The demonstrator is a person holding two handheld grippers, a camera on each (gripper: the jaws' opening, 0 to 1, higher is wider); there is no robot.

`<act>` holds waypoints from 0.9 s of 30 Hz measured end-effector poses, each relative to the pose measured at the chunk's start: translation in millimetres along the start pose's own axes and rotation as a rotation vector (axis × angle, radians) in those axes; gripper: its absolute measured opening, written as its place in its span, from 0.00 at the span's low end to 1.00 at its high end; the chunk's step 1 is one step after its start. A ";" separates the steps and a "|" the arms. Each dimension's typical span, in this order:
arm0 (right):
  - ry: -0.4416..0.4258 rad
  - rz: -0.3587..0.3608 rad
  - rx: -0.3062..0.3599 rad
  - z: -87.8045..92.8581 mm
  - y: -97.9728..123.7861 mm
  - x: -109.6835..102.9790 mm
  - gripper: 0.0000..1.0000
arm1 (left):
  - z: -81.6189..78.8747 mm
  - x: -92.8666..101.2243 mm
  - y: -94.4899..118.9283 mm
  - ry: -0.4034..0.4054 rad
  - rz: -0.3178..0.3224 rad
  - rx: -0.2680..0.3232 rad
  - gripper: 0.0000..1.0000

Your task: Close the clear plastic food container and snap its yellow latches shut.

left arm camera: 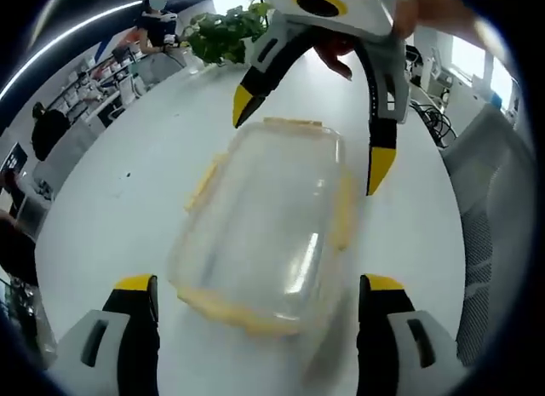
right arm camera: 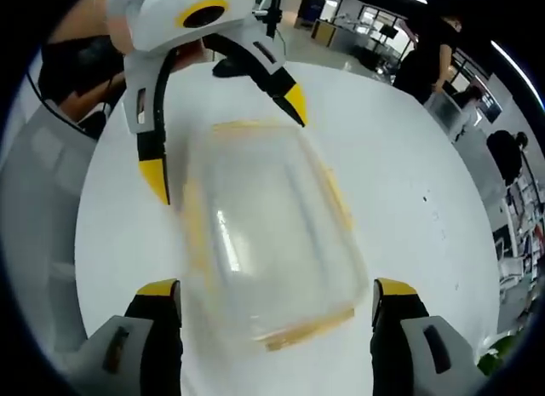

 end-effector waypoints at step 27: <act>-0.262 0.112 0.091 18.8 20.2 -13.5 0.93 | 11.8 18.2 14.0 0.193 -0.069 0.157 0.99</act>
Point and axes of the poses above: the point that each gripper's makers call its tool centre point, and the gripper's own axes: y roughly backward along the fingers, x roughly to its right, z roughly out of its underside, the point moved 8 cm from there along y, roughly backward along the fingers, and after that the axes turned 10 degrees about z, right-handed, at the moved point
